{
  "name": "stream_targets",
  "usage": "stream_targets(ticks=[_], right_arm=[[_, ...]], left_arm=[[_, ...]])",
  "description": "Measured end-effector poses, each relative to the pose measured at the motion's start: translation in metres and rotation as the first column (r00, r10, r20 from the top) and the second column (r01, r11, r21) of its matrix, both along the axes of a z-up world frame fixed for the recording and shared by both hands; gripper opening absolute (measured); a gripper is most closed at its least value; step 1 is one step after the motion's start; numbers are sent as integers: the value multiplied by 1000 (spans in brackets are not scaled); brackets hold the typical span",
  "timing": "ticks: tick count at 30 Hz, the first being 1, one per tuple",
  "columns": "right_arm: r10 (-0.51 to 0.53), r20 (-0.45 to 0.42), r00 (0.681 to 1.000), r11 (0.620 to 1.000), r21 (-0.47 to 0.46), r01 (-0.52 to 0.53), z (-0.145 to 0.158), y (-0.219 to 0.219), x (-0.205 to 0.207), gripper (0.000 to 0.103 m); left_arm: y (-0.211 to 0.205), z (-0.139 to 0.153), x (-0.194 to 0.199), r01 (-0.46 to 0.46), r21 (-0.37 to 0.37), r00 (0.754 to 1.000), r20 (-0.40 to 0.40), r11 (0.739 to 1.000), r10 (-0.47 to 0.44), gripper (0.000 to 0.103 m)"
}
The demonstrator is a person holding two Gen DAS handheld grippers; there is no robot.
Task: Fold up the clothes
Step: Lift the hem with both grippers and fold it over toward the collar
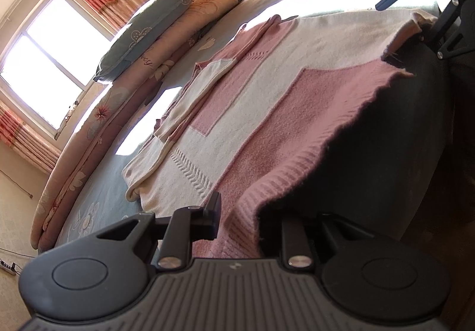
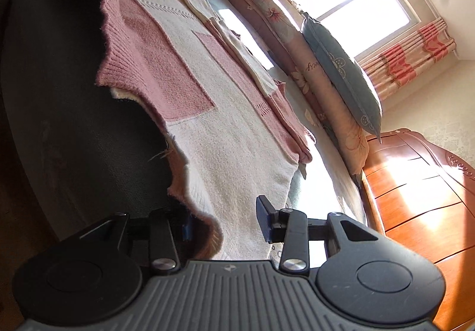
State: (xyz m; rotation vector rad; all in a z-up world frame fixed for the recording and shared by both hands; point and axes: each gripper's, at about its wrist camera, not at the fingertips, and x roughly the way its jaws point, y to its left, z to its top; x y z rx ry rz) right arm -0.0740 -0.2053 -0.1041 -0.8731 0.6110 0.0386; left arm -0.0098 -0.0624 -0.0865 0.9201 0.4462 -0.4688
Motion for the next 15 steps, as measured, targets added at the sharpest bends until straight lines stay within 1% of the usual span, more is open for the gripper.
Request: stream_targets(ticks=[2, 4, 6, 7, 10, 15], right_arm=[[10, -16, 1000, 1000, 15, -10, 3, -3, 1, 41], [20, -31, 999, 999, 34, -19, 5, -5, 2, 26], [30, -46, 998, 998, 56, -28, 7, -6, 2, 19], [35, -53, 998, 997, 67, -32, 9, -6, 2, 15], [47, -65, 997, 994, 97, -41, 13, -7, 2, 11], [48, -74, 996, 986, 161, -36, 26, -14, 9, 11]], left_arm=[[1, -3, -1, 0, 19, 1000, -1, 1000, 0, 25], [2, -9, -2, 3, 56, 1000, -3, 998, -3, 26], [4, -14, -5, 7, 86, 1000, -3, 996, -6, 25], [5, -16, -6, 10, 97, 1000, -11, 995, -9, 20], [5, -19, -9, 23, 128, 1000, -2, 992, -22, 6], [2, -19, -9, 50, 180, 998, 19, 982, -54, 4]])
